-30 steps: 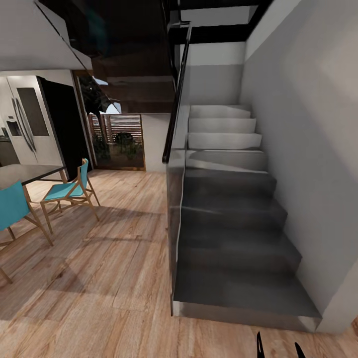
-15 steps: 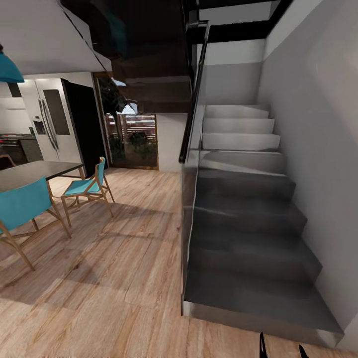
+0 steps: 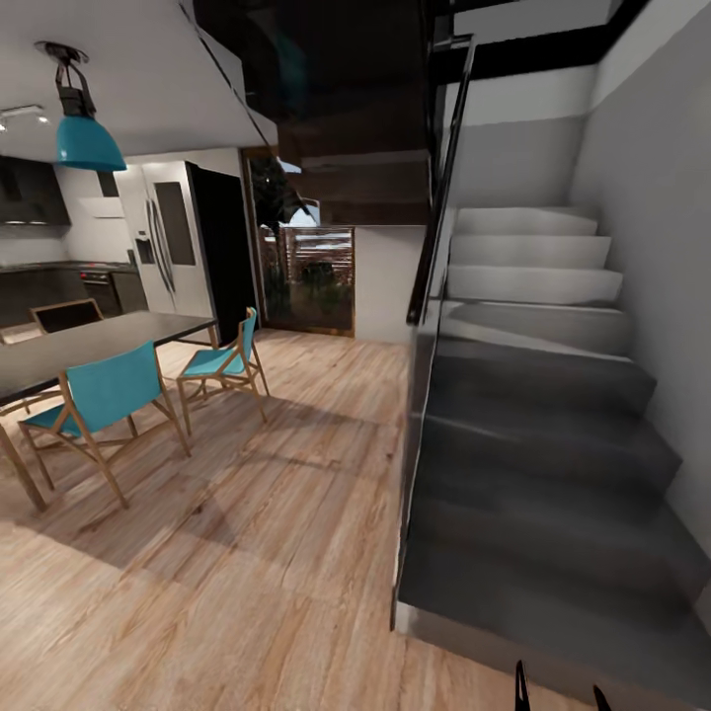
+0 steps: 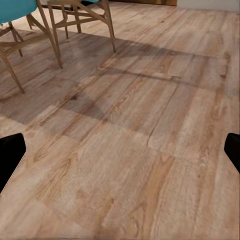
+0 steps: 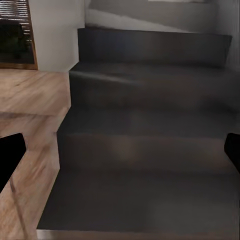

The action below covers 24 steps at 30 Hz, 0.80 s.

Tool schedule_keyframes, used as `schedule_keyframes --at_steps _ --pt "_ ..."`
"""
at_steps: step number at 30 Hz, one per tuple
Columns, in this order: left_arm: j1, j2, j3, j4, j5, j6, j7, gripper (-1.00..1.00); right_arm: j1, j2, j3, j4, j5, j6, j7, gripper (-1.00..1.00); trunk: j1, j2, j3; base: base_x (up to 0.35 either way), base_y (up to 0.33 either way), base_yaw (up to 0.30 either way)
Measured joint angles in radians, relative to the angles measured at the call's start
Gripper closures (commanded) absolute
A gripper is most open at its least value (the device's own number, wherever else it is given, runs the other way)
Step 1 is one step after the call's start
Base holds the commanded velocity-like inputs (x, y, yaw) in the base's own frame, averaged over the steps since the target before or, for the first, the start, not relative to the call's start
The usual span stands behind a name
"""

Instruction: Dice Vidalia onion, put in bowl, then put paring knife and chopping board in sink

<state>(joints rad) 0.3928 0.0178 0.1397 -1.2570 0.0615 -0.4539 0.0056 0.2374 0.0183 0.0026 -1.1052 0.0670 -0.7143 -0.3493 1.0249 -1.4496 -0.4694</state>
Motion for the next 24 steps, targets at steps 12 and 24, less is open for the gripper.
schedule_keyframes --at_steps 12,24 --pt "0.000 0.000 0.000 -0.001 0.001 0.000 0.000 -1.00 0.000 0.001 0.001 0.000 0.001 0.000 0.000 -1.00 0.000 0.000 0.000 0.000 0.117 0.284" --pt "0.000 0.000 0.001 -0.002 0.001 0.001 0.000 -1.00 0.000 0.001 0.002 0.002 0.001 0.001 0.002 -1.00 0.000 0.000 0.000 0.000 0.237 0.284"
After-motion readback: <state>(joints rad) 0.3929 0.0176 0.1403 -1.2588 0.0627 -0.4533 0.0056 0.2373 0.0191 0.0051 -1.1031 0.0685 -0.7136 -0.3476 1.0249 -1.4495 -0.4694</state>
